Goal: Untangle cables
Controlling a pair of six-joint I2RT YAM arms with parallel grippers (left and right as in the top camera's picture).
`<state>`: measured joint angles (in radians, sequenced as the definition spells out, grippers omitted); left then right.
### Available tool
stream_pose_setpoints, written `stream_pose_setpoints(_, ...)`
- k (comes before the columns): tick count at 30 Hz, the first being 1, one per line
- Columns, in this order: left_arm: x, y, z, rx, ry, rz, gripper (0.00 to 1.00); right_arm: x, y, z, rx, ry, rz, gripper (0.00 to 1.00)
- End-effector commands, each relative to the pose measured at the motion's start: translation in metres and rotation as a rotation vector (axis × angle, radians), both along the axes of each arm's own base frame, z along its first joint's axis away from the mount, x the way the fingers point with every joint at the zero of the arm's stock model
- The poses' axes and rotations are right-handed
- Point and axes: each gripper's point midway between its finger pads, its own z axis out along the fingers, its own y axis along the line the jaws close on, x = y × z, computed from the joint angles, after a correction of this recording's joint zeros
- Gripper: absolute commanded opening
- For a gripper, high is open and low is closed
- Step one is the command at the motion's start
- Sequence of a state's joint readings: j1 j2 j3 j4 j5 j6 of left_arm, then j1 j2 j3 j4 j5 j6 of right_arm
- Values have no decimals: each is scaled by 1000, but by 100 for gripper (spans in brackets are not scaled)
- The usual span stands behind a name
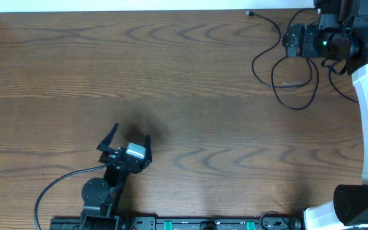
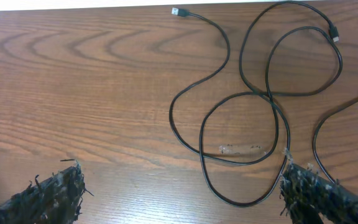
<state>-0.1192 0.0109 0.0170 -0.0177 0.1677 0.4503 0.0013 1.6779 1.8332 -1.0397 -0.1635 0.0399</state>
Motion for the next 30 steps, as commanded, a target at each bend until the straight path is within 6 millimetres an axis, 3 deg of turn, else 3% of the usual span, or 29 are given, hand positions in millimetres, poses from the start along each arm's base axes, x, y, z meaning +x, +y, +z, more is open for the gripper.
stream_pose_setpoints(1,3,38,-18,-237,88,249,91,-2,3,5,-7,-13,17,99)
stream_pose_setpoints(30,3,46,-17,-231,81,282,91,-2,3,5,-7,-13,16,99)
